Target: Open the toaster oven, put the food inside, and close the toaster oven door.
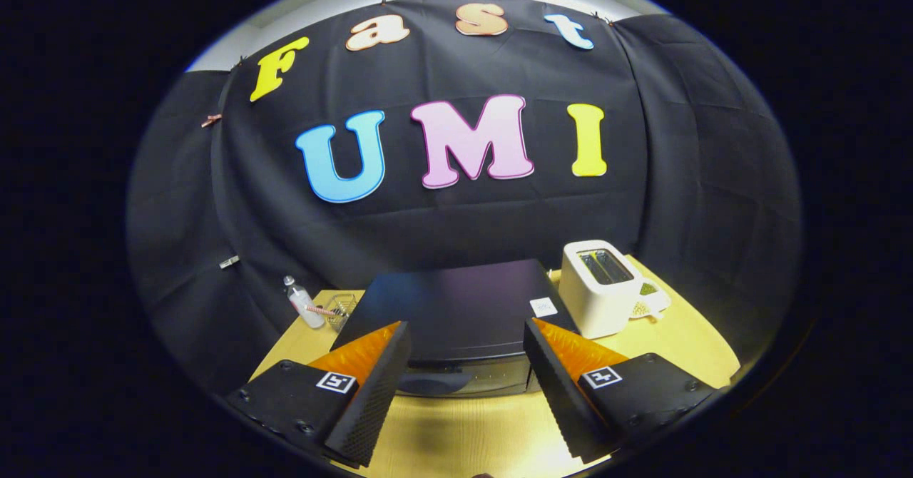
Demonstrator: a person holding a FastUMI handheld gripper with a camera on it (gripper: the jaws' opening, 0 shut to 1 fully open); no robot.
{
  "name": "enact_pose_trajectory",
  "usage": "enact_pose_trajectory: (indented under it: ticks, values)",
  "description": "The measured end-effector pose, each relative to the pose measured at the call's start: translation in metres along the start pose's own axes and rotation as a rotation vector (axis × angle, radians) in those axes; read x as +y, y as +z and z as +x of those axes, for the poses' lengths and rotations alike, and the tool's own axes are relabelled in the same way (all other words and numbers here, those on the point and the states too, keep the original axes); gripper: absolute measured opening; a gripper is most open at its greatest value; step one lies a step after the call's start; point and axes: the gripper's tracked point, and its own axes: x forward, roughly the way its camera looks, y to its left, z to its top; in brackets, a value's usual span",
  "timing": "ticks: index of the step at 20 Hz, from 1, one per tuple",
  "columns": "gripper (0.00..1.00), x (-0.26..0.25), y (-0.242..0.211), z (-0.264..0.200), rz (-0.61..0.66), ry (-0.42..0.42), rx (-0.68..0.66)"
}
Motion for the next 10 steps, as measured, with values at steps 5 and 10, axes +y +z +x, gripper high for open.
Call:
enact_pose_trajectory:
  ticks: [5,10]
  values:
    - [0.98,-0.008,0.047,-0.034,-0.050,0.012,-0.109]
    - [0.98,-0.009,0.080,-0.075,-0.094,0.040,-0.189]
